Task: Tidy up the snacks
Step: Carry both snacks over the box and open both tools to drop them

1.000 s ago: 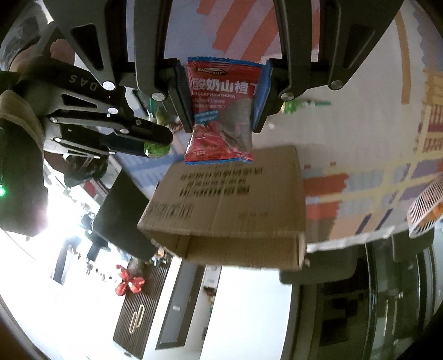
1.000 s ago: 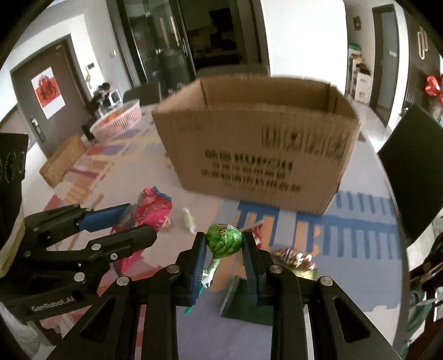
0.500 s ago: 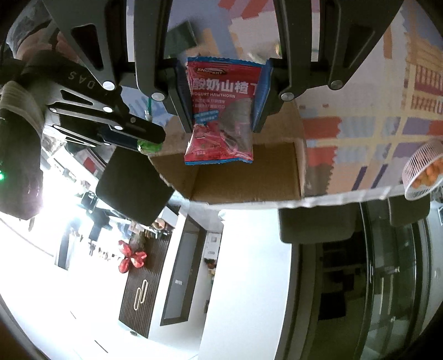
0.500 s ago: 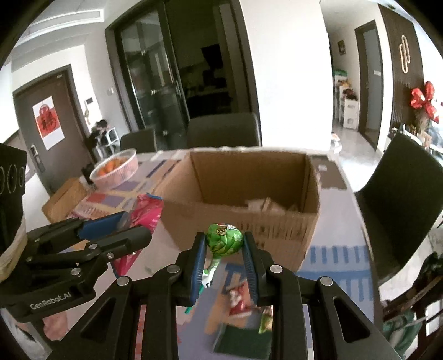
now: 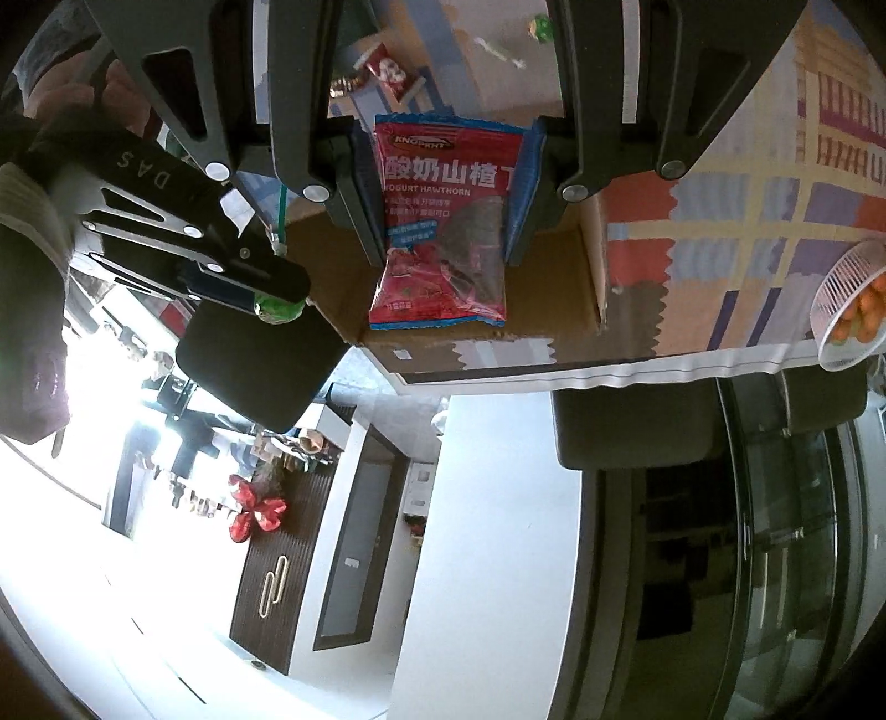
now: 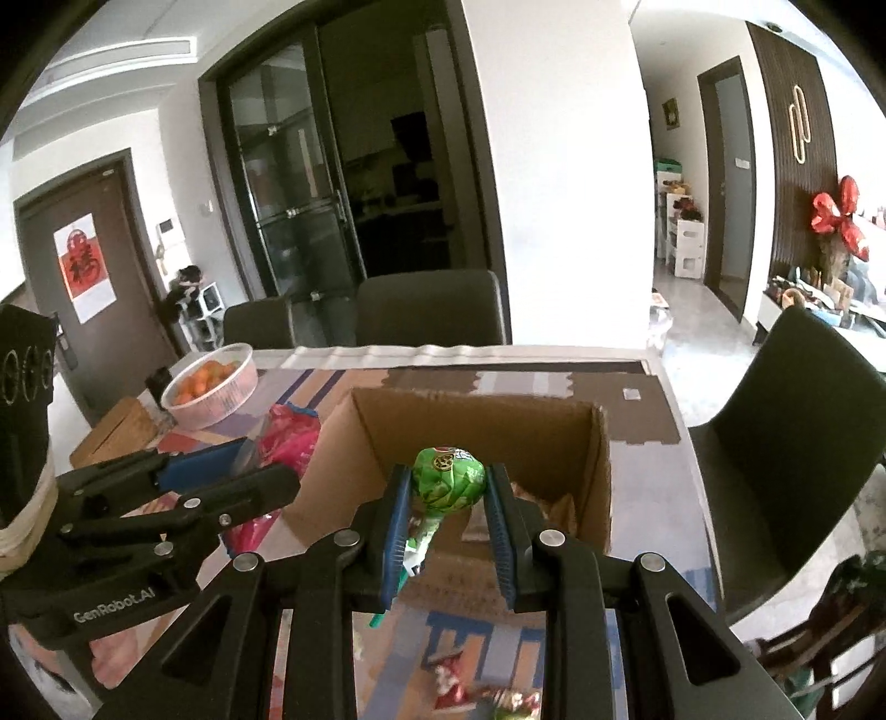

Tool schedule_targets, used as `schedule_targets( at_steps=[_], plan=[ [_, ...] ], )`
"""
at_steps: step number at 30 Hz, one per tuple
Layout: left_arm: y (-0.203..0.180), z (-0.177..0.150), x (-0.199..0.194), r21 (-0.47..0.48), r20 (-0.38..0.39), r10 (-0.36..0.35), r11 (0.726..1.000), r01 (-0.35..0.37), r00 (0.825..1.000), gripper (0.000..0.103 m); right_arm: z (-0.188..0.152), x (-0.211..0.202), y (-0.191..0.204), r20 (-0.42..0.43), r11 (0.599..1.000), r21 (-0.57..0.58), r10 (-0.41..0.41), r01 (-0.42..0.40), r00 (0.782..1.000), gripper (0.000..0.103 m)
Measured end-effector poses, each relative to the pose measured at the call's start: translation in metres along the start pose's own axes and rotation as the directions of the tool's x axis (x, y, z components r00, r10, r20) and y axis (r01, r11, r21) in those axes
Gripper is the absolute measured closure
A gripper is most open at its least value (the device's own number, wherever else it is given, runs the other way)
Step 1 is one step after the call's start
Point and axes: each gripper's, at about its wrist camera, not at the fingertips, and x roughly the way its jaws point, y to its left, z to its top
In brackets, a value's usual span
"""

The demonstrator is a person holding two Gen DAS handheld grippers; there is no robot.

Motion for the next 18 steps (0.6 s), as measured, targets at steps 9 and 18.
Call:
schedule_targets(
  at_steps=[9, 18],
  plan=[
    [0.013, 0.011, 0.039, -0.031, -0.064, 0.009, 0.999, -0.011, 0.998, 0.063, 0.014, 0.038, -0.015, -0.045, 0.999, 0.025, -0.022, 0.023, 0.999, 0.075],
    [0.016, 0.008, 0.068, -0.024, -0.132, 0.055, 0.998, -0.059, 0.990, 0.059, 0.009, 0.066, -0.029, -0.095, 0.998, 0.032, -0.047, 0.050, 0.994, 0.075]
  ],
)
